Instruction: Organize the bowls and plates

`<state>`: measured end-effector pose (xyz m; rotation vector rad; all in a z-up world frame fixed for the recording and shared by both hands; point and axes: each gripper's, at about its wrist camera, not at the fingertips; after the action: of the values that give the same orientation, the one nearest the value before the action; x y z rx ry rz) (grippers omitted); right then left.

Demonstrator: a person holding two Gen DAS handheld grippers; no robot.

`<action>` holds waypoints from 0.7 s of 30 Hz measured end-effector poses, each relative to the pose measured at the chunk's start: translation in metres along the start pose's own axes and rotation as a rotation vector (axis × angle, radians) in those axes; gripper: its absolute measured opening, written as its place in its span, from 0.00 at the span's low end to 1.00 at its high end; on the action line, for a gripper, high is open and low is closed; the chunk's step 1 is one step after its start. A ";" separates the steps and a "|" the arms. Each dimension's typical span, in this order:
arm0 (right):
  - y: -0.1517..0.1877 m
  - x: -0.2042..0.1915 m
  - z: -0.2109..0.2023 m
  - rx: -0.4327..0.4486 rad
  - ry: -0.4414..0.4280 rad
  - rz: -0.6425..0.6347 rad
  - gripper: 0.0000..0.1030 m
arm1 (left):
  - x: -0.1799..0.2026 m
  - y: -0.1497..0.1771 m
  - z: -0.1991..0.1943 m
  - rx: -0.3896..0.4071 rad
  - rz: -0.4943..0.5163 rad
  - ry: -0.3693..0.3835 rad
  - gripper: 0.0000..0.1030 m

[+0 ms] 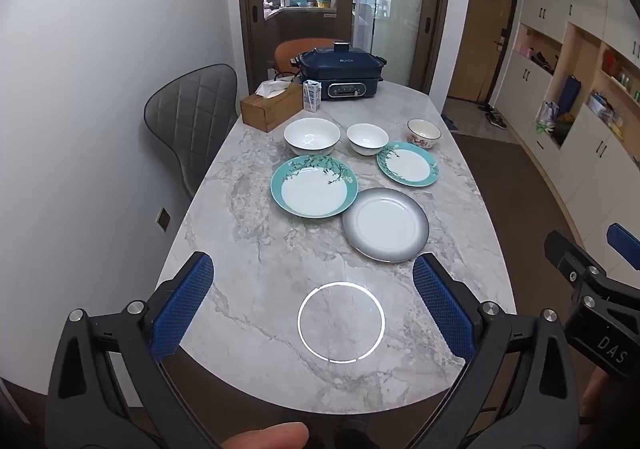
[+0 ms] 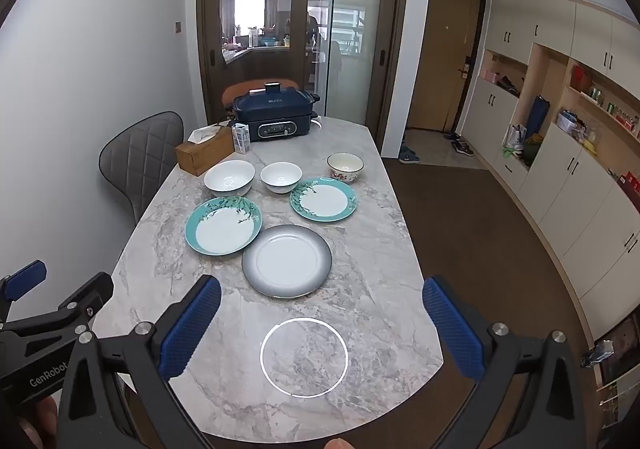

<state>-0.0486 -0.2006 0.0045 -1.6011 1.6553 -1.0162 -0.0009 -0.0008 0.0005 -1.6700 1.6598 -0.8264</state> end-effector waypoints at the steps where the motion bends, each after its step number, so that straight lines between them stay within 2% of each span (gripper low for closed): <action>1: 0.000 0.000 0.000 -0.001 0.000 0.000 1.00 | 0.001 0.000 -0.001 0.004 0.004 -0.002 0.98; 3: 0.001 0.000 0.000 -0.002 0.001 -0.001 1.00 | 0.001 -0.001 0.000 -0.018 -0.007 0.010 0.98; 21: 0.002 0.002 0.000 -0.003 0.001 0.001 1.00 | 0.001 0.001 0.004 -0.019 -0.009 0.017 0.98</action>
<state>-0.0500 -0.2031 0.0031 -1.6020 1.6586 -1.0148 0.0013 -0.0021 -0.0030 -1.6897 1.6775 -0.8332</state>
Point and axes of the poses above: each gripper's, at about its wrist camera, not at the fingertips, and z roughly the way its jaws point, x to its right, y to its underside, and after that the axes turned 9 degrees about x, right-handed
